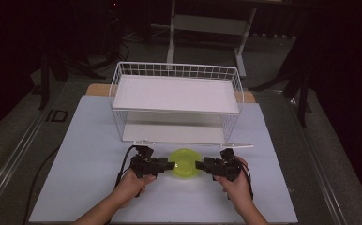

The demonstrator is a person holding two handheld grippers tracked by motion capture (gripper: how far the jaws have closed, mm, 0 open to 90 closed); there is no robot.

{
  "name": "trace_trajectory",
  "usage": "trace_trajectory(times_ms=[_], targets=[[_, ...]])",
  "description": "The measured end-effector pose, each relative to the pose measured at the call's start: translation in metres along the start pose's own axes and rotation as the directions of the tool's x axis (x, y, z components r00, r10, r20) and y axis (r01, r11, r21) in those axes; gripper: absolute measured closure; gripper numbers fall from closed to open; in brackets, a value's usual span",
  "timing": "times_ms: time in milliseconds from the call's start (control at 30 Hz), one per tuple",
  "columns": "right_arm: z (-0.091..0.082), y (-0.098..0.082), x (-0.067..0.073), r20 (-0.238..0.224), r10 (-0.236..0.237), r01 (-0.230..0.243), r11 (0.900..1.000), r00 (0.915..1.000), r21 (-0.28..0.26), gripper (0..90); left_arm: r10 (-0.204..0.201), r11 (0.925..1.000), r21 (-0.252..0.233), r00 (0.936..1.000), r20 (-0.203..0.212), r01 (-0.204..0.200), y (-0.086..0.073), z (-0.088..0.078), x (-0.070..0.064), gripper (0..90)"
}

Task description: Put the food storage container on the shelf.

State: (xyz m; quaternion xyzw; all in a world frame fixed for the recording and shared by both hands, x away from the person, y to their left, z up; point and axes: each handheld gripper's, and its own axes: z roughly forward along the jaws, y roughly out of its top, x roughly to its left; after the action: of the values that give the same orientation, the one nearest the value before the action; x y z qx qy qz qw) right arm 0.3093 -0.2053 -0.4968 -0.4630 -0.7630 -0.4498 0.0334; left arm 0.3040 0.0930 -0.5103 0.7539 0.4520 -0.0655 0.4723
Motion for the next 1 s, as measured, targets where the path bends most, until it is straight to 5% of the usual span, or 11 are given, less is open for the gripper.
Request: trace_trajectory(times_ms=[200, 533, 767, 1000], targets=[[0.002, -0.002, 0.001, -0.022, -0.016, 0.016, 1.000, 0.9996, 0.024, 66.2, 0.014, 0.9999, 0.007, 0.9999, 0.010, -0.014, -0.001, 0.000, -0.004, 66.8], [-0.007, -0.003, 0.012, -0.011, -0.021, 0.021, 1.000, 0.9997, 0.019, 79.5, 0.025, 0.9997, -0.003, 0.9996, 0.010, -0.025, -0.008, -0.009, -0.016, 80.0], [-0.006, 0.000, 0.015, 0.001, -0.026, 0.026, 1.000, 0.9996, 0.009, 80.3, 0.022, 0.9993, -0.030, 0.9997, 0.010, -0.022, -0.003, -0.015, -0.016, 82.6], [-0.009, 0.018, 0.021, -0.003, -0.033, 0.033, 0.997, 0.9994, -0.074, 80.4, -0.024, 0.9961, -0.084, 0.9986, 0.046, 0.028, 0.010, -0.024, -0.009, 82.8]])
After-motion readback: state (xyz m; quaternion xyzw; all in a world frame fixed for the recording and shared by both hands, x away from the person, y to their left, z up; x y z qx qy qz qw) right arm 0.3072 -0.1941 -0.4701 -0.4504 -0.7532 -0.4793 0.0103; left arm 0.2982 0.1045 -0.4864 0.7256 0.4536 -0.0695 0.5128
